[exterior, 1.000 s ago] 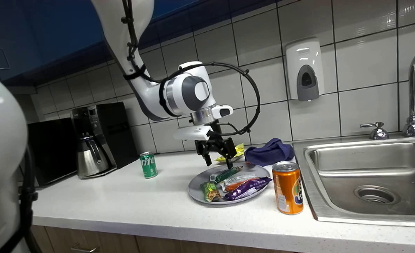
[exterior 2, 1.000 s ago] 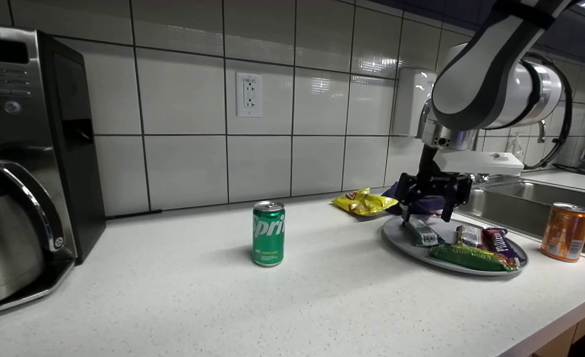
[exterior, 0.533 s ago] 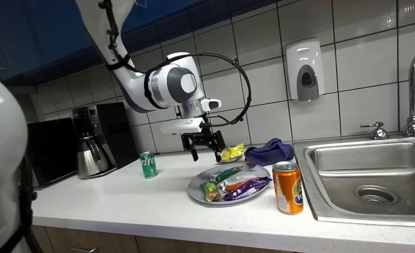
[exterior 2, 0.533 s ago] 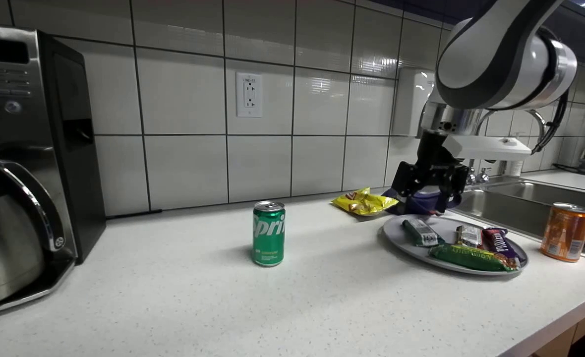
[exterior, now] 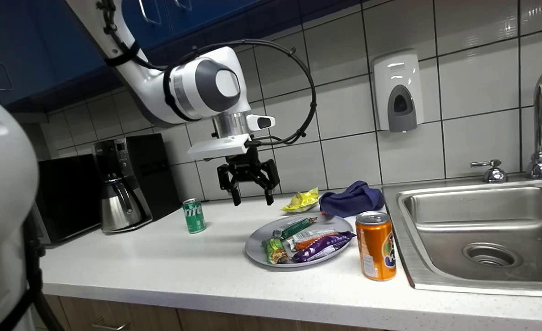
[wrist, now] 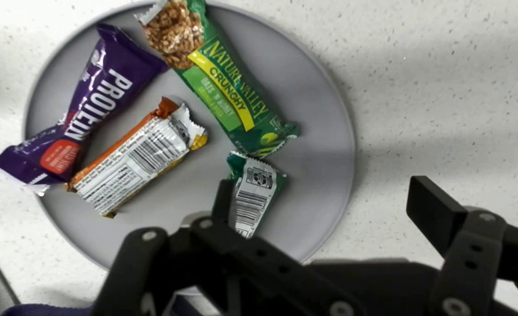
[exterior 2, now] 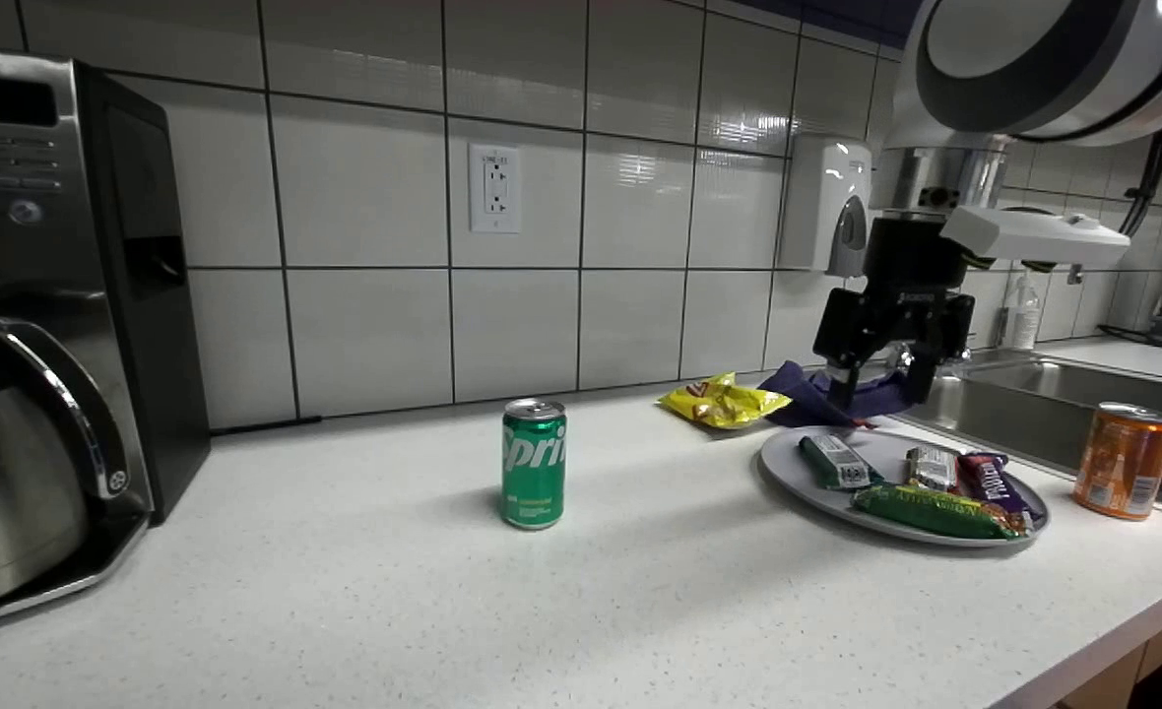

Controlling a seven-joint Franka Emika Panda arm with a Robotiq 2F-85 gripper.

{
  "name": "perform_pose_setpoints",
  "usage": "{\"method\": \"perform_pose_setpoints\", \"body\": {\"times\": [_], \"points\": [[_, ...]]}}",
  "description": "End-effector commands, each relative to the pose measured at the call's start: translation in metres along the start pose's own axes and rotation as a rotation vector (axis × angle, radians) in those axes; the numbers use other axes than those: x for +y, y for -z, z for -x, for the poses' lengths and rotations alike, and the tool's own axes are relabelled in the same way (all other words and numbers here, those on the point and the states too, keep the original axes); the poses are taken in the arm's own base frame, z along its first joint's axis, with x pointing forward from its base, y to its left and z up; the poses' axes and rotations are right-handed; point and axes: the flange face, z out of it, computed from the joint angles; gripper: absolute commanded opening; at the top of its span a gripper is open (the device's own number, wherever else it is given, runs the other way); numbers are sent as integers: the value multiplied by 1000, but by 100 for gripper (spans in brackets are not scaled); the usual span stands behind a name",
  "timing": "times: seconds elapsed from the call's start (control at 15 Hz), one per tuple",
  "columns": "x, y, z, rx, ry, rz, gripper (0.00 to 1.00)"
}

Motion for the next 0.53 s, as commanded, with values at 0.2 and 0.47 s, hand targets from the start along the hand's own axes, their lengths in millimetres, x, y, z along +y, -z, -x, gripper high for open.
{"method": "perform_pose_setpoints", "body": {"times": [0.2,0.47], "points": [[-17,36,36,-12,66,26,100],[-26,49,53,4,100,45,100]]}}
